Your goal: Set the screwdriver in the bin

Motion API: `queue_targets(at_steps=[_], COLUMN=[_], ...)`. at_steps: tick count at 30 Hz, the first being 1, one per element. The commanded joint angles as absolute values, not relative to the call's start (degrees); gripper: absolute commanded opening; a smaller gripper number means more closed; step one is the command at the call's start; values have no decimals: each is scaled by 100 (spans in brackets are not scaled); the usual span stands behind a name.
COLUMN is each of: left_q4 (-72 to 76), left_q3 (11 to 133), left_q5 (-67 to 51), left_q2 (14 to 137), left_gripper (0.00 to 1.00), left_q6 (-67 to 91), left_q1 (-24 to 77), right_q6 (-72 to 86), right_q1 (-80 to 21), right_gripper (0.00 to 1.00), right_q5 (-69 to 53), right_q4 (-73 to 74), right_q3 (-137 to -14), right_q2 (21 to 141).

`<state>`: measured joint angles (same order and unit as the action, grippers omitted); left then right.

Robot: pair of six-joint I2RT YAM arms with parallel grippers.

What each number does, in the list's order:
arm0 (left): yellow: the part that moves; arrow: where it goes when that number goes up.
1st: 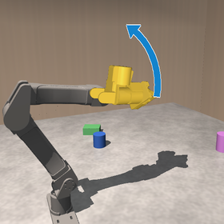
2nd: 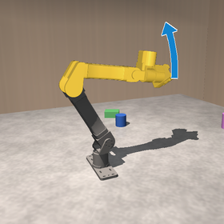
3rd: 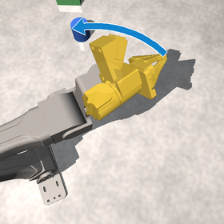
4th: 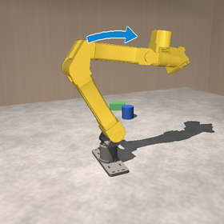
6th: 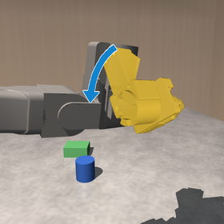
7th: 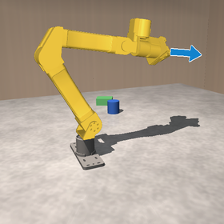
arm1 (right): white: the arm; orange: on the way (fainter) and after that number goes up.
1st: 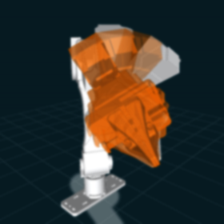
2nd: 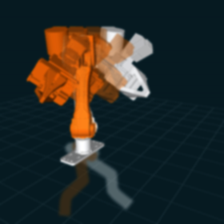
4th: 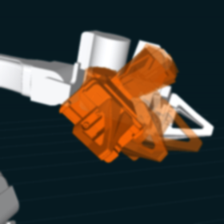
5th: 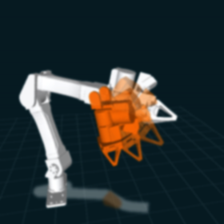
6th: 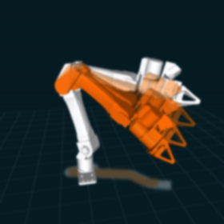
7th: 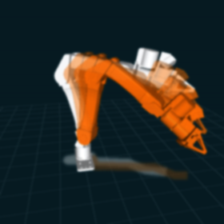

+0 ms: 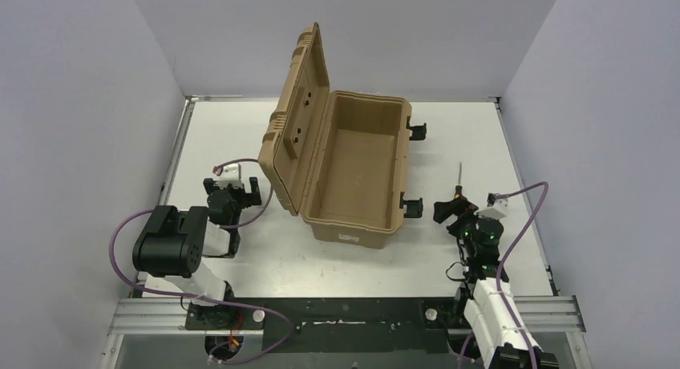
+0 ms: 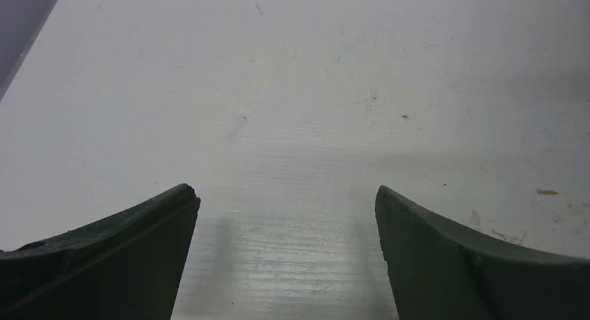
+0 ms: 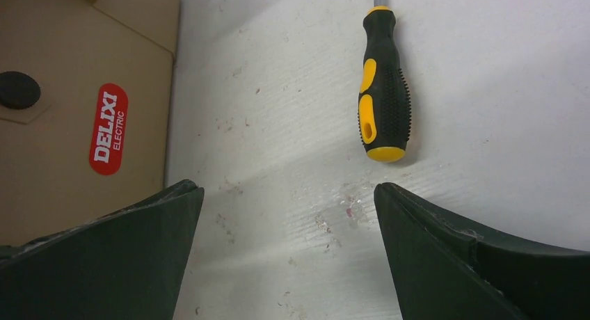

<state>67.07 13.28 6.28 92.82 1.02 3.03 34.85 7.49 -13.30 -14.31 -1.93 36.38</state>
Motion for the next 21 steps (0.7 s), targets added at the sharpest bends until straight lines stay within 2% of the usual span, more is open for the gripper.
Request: queue_targets(at_steps=[1,6,11,16,21], left_q4=[6985,6990,6982,6985,6985], left_q3=[1433,1433,1433,1433,1433], left_q5=[686,687,686,687,687], left_q2=[9230,9237,9229,9238,9229], left_gripper=[97,97,97,97,97], left_q6=[121,120,120,116,130], left_q1=[321,325,325,325,320], right_q6=[3166,2725,2015,1538,1294], right_q1=[764,784,927,1045,1050], right_gripper=[100,100,100,100,97], right_q5=[-1030,-255,126,-321,-765], right_q4=[-1478,-107,1358,2637,3232], right_q3=[-898,-2465,-4433,-5914,-6630], right_q2=[3781,4504,6204,8027,9370])
